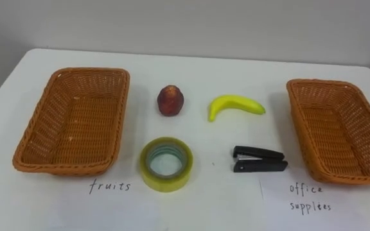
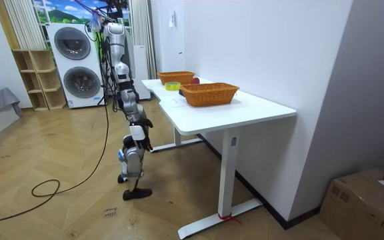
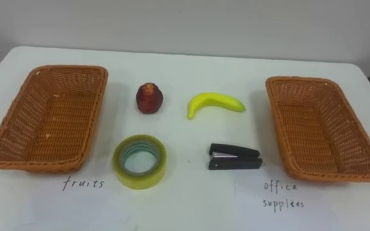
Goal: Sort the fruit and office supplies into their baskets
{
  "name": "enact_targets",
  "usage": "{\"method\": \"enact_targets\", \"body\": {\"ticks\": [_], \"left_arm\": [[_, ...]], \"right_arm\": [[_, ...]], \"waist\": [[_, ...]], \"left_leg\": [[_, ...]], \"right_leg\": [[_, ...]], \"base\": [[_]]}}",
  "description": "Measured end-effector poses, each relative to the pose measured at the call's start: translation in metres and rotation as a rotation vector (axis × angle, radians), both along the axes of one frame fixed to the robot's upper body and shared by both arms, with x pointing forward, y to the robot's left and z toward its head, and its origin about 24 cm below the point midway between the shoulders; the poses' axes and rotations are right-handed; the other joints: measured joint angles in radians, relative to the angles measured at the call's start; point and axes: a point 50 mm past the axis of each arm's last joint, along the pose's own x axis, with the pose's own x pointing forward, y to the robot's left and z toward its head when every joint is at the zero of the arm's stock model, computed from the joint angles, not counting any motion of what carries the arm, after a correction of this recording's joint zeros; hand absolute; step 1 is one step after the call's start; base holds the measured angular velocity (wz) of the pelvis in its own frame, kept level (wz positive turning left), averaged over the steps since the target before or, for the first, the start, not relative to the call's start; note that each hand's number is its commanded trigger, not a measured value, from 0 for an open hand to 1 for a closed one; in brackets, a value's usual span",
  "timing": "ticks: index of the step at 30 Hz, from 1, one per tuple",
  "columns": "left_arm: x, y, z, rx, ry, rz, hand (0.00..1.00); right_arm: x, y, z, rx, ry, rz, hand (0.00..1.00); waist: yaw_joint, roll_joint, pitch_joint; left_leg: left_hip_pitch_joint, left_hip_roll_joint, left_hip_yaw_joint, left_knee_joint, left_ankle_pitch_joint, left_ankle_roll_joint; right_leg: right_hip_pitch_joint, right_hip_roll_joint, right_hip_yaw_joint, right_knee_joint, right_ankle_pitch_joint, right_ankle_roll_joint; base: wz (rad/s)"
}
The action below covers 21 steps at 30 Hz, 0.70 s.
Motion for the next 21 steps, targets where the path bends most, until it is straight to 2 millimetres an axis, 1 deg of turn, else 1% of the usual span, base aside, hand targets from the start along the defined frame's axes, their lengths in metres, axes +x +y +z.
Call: {"method": "enact_targets", "body": {"ticks": [1, 3, 4, 5, 6, 7, 9, 10, 11, 12, 14, 15, 17, 21], "left_arm": [[0.0, 0.001, 0.0, 0.006, 0.0, 0.002, 0.0], [0.0, 0.003, 0.001, 0.028, -0.004, 0.008, 0.0], [-0.001, 0.003, 0.001, 0.031, -0.003, 0.01, 0.0], [-0.001, 0.004, 0.002, 0.033, -0.003, 0.014, 0.0], [-0.003, 0.004, 0.002, 0.035, 0.001, 0.015, 0.0], [-0.003, 0.005, 0.002, 0.038, 0.002, 0.01, 0.0], [0.0, 0.007, 0.003, 0.048, -0.016, 0.019, 0.0], [-0.001, 0.008, 0.004, 0.051, -0.017, 0.025, 0.0], [-0.002, 0.01, 0.004, 0.059, -0.018, 0.037, 0.0], [-0.003, 0.011, 0.005, 0.069, -0.017, 0.047, 0.0], [-0.003, 0.013, 0.005, 0.085, -0.02, 0.056, 0.0], [-0.006, 0.014, 0.006, 0.089, -0.016, 0.066, 0.0], [-0.007, 0.017, 0.007, 0.096, -0.017, 0.075, 0.0], [-0.007, 0.03, 0.011, 0.135, -0.029, 0.066, 0.0]], "right_arm": [[-0.001, -0.001, 0.0, -0.004, 0.003, -0.023, 0.0], [-0.003, -0.006, 0.001, -0.017, 0.016, -0.088, 0.0], [-0.003, -0.007, 0.001, -0.021, 0.017, -0.103, 0.0], [-0.004, -0.009, 0.001, -0.027, 0.017, -0.131, 0.0], [-0.005, -0.01, 0.002, -0.032, 0.015, -0.151, 0.0], [-0.006, -0.012, 0.002, -0.037, 0.019, -0.163, 0.0], [-0.009, -0.017, 0.003, -0.064, 0.025, -0.222, 0.0], [-0.009, -0.019, 0.004, -0.073, 0.02, -0.246, 0.0], [-0.007, -0.023, 0.005, -0.093, 0.009, -0.278, 0.0], [-0.005, -0.028, 0.006, -0.113, -0.002, -0.32, 0.0], [0.001, -0.035, 0.009, -0.138, -0.024, -0.395, 0.0], [0.004, -0.039, 0.01, -0.154, -0.038, -0.439, 0.0], [0.009, -0.046, 0.013, -0.187, -0.058, -0.497, 0.0], [0.026, -0.067, 0.025, -0.308, -0.114, -0.573, 0.0]], "waist": [[-0.002, -0.001, 0.0003], [-0.023, -0.001, 0.0013], [-0.025, -0.003, 0.0022], [-0.027, 0.0, 0.0002], [-0.028, -0.003, 0.0023], [-0.03, -0.002, 0.0019], [-0.048, -0.004, 0.003], [-0.052, -0.004, 0.003], [-0.056, -0.004, 0.0031], [-0.069, -0.004, 0.0019], [-0.077, -0.008, -0.0015], [-0.077, -0.01, -0.0038], [-0.081, -0.015, -0.0056], [-0.087, -0.022, -0.0047]], "left_leg": [[0.002, 0.0, 0.001, 0.0, 0.0, 0.0], [0.005, 0.001, 0.004, -0.002, -0.001, 0.001], [0.006, 0.001, 0.008, -0.002, -0.001, 0.001], [0.006, 0.002, 0.013, -0.002, -0.001, 0.001], [0.006, 0.002, 0.017, -0.001, -0.001, 0.001], [0.006, 0.002, 0.018, 0.0, -0.001, 0.001], [0.006, 0.002, 0.018, 0.001, -0.001, 0.001], [0.006, 0.002, 0.018, 0.001, -0.001, 0.001], [0.005, 0.002, 0.018, 0.001, -0.001, 0.001], [0.005, 0.001, 0.018, 0.004, -0.001, 0.001], [0.003, 0.0, 0.021, 0.004, -0.001, 0.001], [0.004, 0.0, 0.024, 0.004, -0.001, 0.001], [0.006, 0.0, 0.029, 0.003, -0.001, 0.001], [0.005, 0.001, 0.044, 0.002, -0.001, 0.002]], "right_leg": [[0.0, 0.0, 0.001, 0.003, 0.0, 0.0], [0.0, 0.0, 0.003, 0.008, 0.0, 0.0], [-0.001, 0.001, 0.005, 0.008, 0.0, 0.0], [-0.002, 0.002, 0.013, 0.008, 0.0, 0.0], [-0.002, 0.002, 0.015, 0.009, 0.0, 0.0], [-0.002, 0.002, 0.015, 0.01, 0.0, 0.0], [-0.004, 0.002, 0.016, 0.011, 0.0, 0.0], [-0.004, 0.002, 0.017, 0.011, 0.0, 0.0], [-0.006, 0.002, 0.019, 0.011, -0.001, -0.001], [-0.012, 0.002, 0.021, 0.012, -0.001, -0.001], [-0.021, 0.001, 0.029, 0.022, -0.004, -0.001], [-0.025, 0.002, 0.037, 0.028, -0.006, -0.001], [-0.026, 0.002, 0.043, 0.028, -0.006, -0.001], [-0.035, 0.003, 0.047, 0.031, -0.006, -0.001]], "base": [[-0.05], [-0.04], [-0.13], [-0.14], [-0.11], [-0.04], [0.0], [0.0], [0.0], [-0.03], [-0.08], [-0.13], [-0.11], [-0.11]]}}
